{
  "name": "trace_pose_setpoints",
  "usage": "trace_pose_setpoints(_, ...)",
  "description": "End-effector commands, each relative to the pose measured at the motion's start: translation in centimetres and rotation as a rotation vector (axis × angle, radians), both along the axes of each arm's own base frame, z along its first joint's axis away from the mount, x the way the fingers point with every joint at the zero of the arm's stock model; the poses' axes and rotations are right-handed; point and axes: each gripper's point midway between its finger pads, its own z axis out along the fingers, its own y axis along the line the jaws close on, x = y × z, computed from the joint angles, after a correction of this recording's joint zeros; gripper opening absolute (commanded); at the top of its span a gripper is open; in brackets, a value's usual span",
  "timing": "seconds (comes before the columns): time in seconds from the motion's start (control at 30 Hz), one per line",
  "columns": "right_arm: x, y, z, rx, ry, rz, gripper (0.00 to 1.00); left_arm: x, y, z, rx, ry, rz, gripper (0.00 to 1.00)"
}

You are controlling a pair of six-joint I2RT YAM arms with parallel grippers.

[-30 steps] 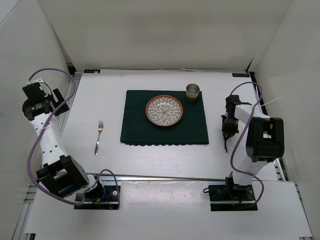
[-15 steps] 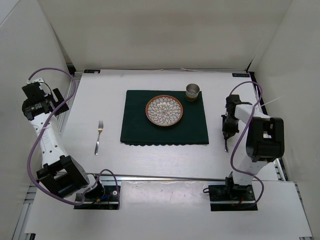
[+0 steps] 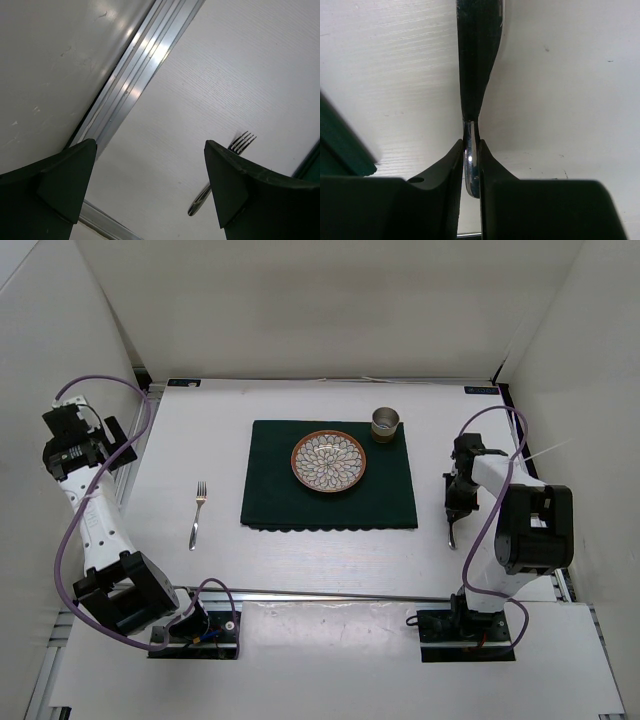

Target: Set the dinner table for one person

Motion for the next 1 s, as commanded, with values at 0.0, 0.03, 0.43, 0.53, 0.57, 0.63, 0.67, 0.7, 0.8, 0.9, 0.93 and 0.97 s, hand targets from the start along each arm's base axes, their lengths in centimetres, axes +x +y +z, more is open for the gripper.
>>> trace_pose_setpoints(0.0, 0.6, -0.1, 1.0, 0.003, -0.049, 0.006, 0.0, -0.2, 0.0, 2.7, 0.024, -0.07, 0.002, 1.0)
trace_pose_setpoints(0.03, 0.6, -0.1, 1.0, 0.003, -0.049, 0.006, 0.0, -0.3, -0.1, 2.3, 0.019, -0.062, 0.002, 1.0)
trace_pose_setpoints(0.43, 1.5, 4.1, 3.2, 0.082, -0.069, 0.059, 0.0, -0.5, -0.2, 2.3, 0.019, -0.062, 0.002, 1.0)
trace_pose_setpoints(0.53, 1.7, 5.4, 3.9, 0.114, -0.074, 0.063, 0.0, -0.6, -0.2, 2.6, 0.024, -0.07, 0.002, 1.0)
trace_pose_setpoints(0.57, 1.8, 6.0, 4.3, 0.131, -0.076, 0.078, 0.0, -0.6, -0.2, 2.6, 0.024, -0.07, 0.002, 1.0)
trace_pose_setpoints(0.63, 1.7, 6.5, 4.3, 0.145, -0.062, 0.068, 0.0, -0.6, -0.2, 2.6, 0.024, -0.07, 0.002, 1.0)
trace_pose_setpoints(0.67, 1.7, 7.4, 4.7, 0.171, -0.061, 0.085, 0.0, -0.7, -0.3, 2.9, 0.029, -0.079, 0.002, 1.0)
trace_pose_setpoints(0.7, 2.1, 7.8, 5.2, 0.173, -0.075, 0.099, 0.0, -0.8, -0.4, 2.5, 0.025, -0.071, 0.002, 1.0)
trace_pose_setpoints(0.8, 2.3, 9.2, 5.4, 0.201, -0.064, 0.113, 0.0, -1.0, -0.4, 2.8, 0.036, -0.075, -0.004, 1.0)
trace_pose_setpoints(0.9, 2.2, 11.0, 5.5, 0.242, -0.044, 0.123, 0.0, -1.0, -0.2, 2.6, 0.04, -0.072, 0.004, 1.0)
trace_pose_setpoints(0.93, 2.4, 11.8, 5.7, 0.256, -0.038, 0.133, 0.0, -1.1, -0.3, 2.9, 0.045, -0.08, 0.004, 1.0)
trace_pose_setpoints(0.97, 2.6, 12.4, 6.0, 0.27, -0.046, 0.149, 0.0, -1.1, -0.3, 2.9, 0.045, -0.08, 0.004, 1.0)
